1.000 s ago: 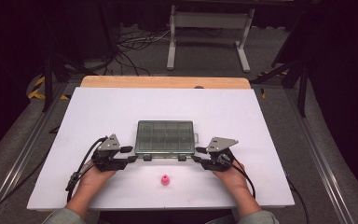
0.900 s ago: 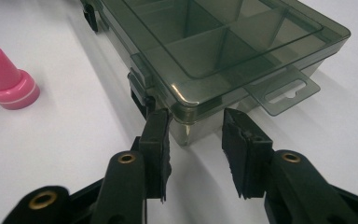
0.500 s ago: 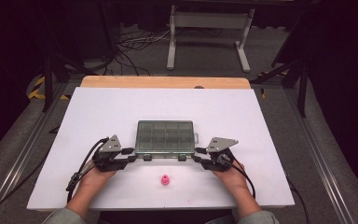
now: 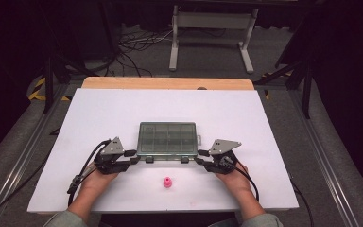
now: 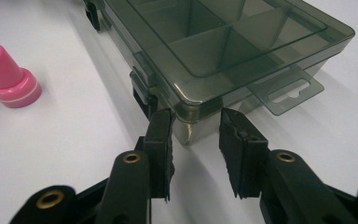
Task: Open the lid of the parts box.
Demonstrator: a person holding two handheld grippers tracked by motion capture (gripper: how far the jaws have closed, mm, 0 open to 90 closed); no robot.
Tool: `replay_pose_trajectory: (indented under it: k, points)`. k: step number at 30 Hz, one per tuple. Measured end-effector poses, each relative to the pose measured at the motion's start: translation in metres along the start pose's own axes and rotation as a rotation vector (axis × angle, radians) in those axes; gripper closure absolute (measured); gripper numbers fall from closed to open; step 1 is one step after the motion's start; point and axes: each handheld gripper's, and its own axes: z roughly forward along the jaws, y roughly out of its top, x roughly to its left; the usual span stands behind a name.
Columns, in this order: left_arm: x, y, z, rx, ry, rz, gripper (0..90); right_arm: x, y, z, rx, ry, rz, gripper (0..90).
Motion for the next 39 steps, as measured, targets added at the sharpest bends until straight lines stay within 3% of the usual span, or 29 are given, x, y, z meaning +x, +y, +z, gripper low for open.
replay_pose_trajectory:
  k: [17, 30, 39]
  points:
    - [0.001, 0.000, -0.005, -0.025, 0.001, -0.006, 67.9, -0.001, 0.001, -0.006, -0.050, 0.004, 0.012, 71.5]
    - [0.002, 0.001, -0.010, -0.110, -0.042, -0.033, 83.7, -0.003, 0.002, -0.012, -0.125, 0.019, 0.038, 78.2]
    - [0.002, 0.001, -0.011, -0.182, -0.037, -0.053, 87.6, -0.003, 0.003, -0.012, -0.169, 0.019, 0.048, 84.0]
